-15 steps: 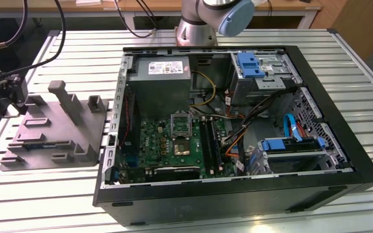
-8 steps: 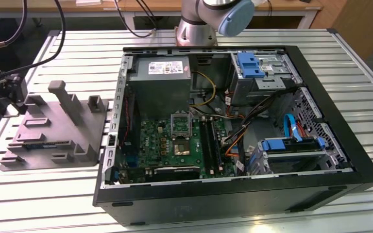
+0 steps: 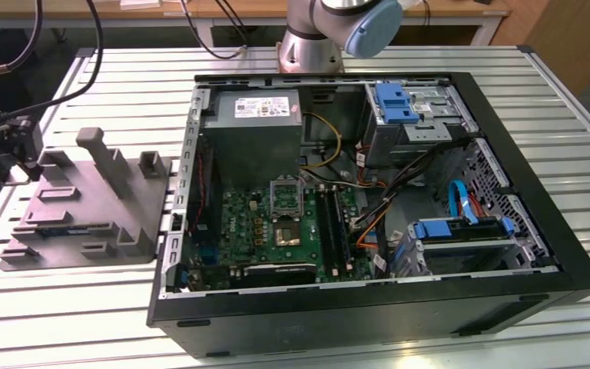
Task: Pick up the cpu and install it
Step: 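Pick up the cpu and move it towards the insertion slot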
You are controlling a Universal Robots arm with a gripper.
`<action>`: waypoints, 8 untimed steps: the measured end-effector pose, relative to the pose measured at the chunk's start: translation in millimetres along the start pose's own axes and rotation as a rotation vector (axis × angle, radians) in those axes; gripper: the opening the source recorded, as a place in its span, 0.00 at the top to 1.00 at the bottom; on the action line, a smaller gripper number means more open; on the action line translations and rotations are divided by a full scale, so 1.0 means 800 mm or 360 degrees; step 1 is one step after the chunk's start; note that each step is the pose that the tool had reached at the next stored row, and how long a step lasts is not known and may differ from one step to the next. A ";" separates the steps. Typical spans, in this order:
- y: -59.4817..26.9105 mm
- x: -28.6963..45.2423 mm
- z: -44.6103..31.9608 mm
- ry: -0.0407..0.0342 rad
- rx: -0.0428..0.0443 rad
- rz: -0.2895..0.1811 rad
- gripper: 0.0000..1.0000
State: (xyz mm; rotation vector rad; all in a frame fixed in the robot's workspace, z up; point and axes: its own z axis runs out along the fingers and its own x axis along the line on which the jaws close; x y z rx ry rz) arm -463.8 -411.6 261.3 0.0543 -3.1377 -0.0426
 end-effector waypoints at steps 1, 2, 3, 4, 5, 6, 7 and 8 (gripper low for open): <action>0.000 0.0000 -0.0003 0.0000 0.0000 0.0000 0.53; 0.000 0.0000 -0.0005 0.0000 0.0000 0.0000 0.53; 0.000 0.0000 -0.0008 0.0000 0.0000 0.0000 0.53; 0.000 0.0000 -0.0010 0.0000 0.0000 0.0000 0.53; 0.000 0.0000 -0.0013 0.0000 0.0000 0.0000 0.53; 0.000 0.0000 -0.0016 0.0000 0.0000 0.0000 0.53; 0.000 0.0000 -0.0018 0.0000 0.0000 0.0000 0.53; 0.000 0.0000 -0.0021 0.0000 0.0000 0.0000 0.53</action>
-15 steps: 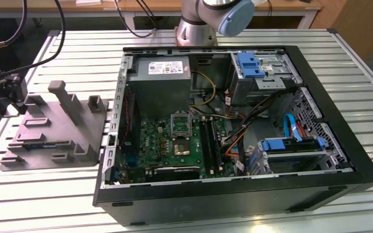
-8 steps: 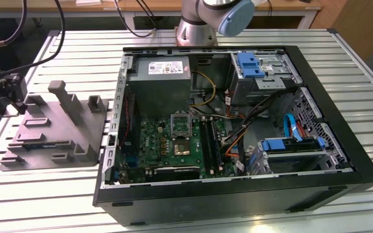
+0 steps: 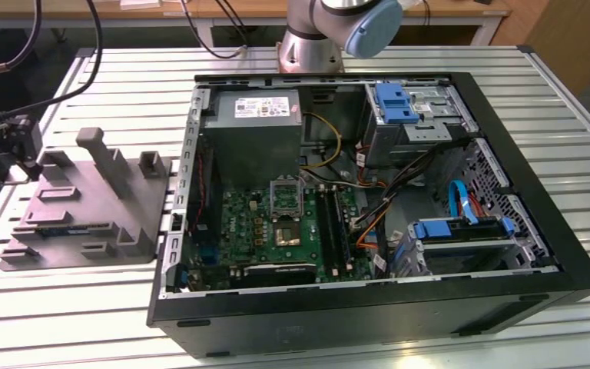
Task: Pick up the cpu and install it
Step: 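Pick up the cpu and move it towards the insertion slot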
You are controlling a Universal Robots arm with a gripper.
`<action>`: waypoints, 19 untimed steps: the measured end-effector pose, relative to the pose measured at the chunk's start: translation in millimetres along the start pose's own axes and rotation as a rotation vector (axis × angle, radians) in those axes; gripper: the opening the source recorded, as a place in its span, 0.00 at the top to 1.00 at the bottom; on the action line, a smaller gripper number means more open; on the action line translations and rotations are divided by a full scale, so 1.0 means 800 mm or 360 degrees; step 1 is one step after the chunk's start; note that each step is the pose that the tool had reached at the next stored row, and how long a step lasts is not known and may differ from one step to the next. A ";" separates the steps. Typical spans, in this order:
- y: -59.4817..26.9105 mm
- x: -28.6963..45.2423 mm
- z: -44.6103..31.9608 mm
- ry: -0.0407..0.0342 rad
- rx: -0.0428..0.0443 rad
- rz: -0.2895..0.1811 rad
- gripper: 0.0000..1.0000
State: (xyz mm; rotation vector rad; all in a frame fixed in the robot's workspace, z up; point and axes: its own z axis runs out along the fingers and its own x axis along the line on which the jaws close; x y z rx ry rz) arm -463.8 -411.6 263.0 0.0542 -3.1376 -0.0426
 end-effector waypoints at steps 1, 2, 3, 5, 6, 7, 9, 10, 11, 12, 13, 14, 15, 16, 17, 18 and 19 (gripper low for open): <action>0.000 0.0000 -0.0003 0.0000 0.0000 0.0000 0.53; 0.000 0.0000 -0.0006 0.0000 0.0000 0.0000 0.53; 0.000 0.0000 -0.0010 0.0000 0.0000 0.0000 0.53; 0.000 0.0000 -0.0017 0.0000 0.0000 0.0000 0.53; 0.000 0.0000 -0.0024 0.0000 0.0000 0.0000 0.53; 0.000 0.0000 -0.0027 0.0000 0.0000 0.0000 0.53; 0.000 0.0000 -0.0033 0.0000 0.0000 0.0000 0.53; 0.000 0.0000 -0.0037 0.0000 0.0000 0.0000 0.53; 0.000 0.0000 -0.0040 0.0000 0.0000 0.0000 0.53; 0.000 0.0000 -0.0043 0.0000 0.0000 0.0000 0.53; 0.000 0.0000 -0.0045 0.0000 0.0000 0.0000 0.53; 0.000 0.0000 -0.0048 0.0000 0.0000 0.0000 0.53; 0.000 0.0000 -0.0051 0.0000 0.0000 0.0000 0.53; 0.000 0.0000 -0.0054 0.0000 0.0000 0.0000 0.53; 0.000 0.0000 -0.0057 0.0000 0.0000 0.0000 0.53; 0.000 0.0000 -0.0060 0.0000 0.0000 0.0000 0.53; 0.000 0.0000 -0.0063 0.0000 0.0000 0.0000 0.53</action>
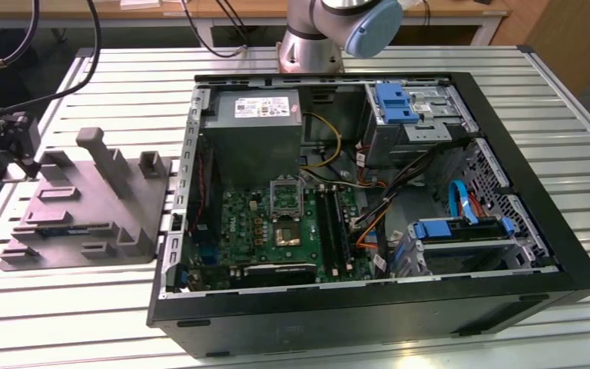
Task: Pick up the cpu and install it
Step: 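Pick up the cpu and move it towards the insertion slot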
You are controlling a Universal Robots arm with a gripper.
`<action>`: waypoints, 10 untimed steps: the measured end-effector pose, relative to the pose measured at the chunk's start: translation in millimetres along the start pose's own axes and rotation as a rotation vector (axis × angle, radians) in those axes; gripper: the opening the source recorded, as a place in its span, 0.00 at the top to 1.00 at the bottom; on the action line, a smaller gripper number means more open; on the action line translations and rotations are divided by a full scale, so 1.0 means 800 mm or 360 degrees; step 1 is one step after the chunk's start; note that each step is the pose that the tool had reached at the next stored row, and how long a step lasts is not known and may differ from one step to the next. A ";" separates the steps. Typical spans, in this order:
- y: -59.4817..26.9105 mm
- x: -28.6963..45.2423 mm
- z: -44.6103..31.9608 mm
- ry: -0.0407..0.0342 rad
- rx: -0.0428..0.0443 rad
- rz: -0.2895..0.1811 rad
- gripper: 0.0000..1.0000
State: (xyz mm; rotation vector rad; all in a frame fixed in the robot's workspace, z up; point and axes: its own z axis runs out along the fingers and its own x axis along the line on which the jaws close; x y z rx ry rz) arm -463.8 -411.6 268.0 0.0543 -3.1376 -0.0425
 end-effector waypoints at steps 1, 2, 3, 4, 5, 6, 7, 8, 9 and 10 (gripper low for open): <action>0.000 0.0000 -0.0003 0.0000 0.0000 0.0000 0.53; 0.000 0.0000 -0.0006 0.0000 0.0000 0.0000 0.53; 0.000 0.0000 -0.0009 0.0000 0.0000 0.0000 0.53; 0.000 0.0000 -0.0013 0.0000 0.0000 0.0000 0.53; 0.000 0.0000 -0.0016 0.0000 0.0000 0.0000 0.53; 0.000 0.0000 -0.0019 0.0000 0.0000 0.0000 0.53; 0.000 0.0000 -0.0022 0.0000 0.0000 0.0000 0.53; 0.000 0.0000 -0.0025 0.0000 0.0000 0.0000 0.53; 0.000 0.0000 -0.0028 0.0000 0.0000 0.0000 0.53; 0.000 0.0000 -0.0031 0.0000 0.0000 0.0000 0.53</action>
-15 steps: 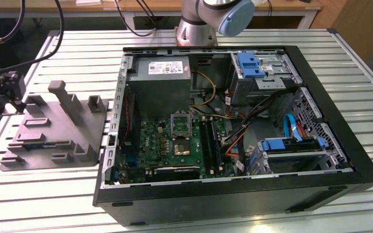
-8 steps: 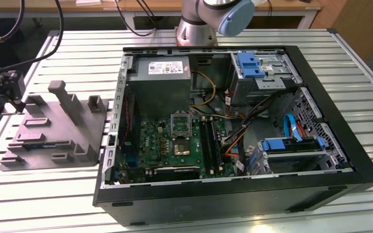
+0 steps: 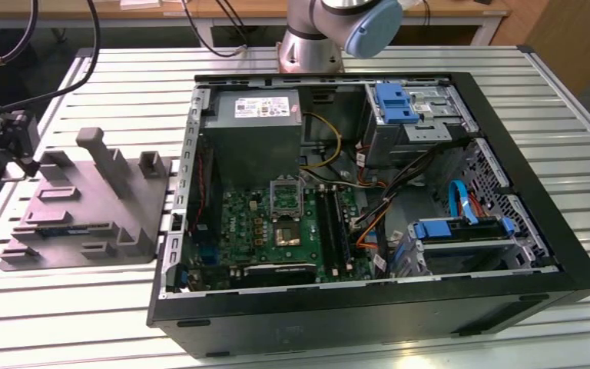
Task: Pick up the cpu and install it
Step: 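Pick up the cpu and move it towards the insertion slot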
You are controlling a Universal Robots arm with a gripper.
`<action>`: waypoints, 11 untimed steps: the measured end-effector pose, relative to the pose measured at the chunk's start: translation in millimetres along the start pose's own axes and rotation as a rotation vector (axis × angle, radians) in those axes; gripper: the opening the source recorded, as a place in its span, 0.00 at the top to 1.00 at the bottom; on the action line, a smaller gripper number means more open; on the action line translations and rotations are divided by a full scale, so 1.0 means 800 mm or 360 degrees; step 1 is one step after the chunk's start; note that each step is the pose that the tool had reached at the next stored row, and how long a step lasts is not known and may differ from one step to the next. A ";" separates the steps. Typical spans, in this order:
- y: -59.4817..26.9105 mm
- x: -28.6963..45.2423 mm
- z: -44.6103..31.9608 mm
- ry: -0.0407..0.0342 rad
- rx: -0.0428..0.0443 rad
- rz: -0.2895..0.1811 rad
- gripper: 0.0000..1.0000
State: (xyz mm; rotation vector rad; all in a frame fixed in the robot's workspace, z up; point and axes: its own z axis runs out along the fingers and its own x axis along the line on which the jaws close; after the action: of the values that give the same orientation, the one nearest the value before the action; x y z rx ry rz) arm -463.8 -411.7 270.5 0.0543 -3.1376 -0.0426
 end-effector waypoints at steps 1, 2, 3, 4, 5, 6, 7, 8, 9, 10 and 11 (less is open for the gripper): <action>0.000 0.0000 -0.0003 0.0000 0.0000 0.0000 0.53; 0.000 0.0000 -0.0006 0.0000 0.0000 0.0000 0.53; 0.000 0.0000 -0.0009 0.0000 0.0000 0.0000 0.53; 0.000 0.0000 -0.0013 0.0000 0.0000 0.0000 0.53; 0.000 0.0000 -0.0016 0.0000 0.0000 0.0000 0.53; 0.000 0.0000 -0.0019 0.0000 0.0000 0.0000 0.53; 0.000 0.0000 -0.0022 0.0000 0.0000 0.0000 0.53; 0.000 0.0000 -0.0026 0.0000 0.0000 0.0000 0.53; 0.000 0.0000 -0.0032 0.0000 0.0000 0.0000 0.53; 0.000 0.0000 -0.0038 0.0000 0.0000 0.0000 0.53; 0.000 0.0000 -0.0043 0.0000 0.0000 0.0000 0.53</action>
State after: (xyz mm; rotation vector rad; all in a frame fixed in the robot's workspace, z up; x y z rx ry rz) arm -463.8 -411.6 273.9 0.0542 -3.1376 -0.0425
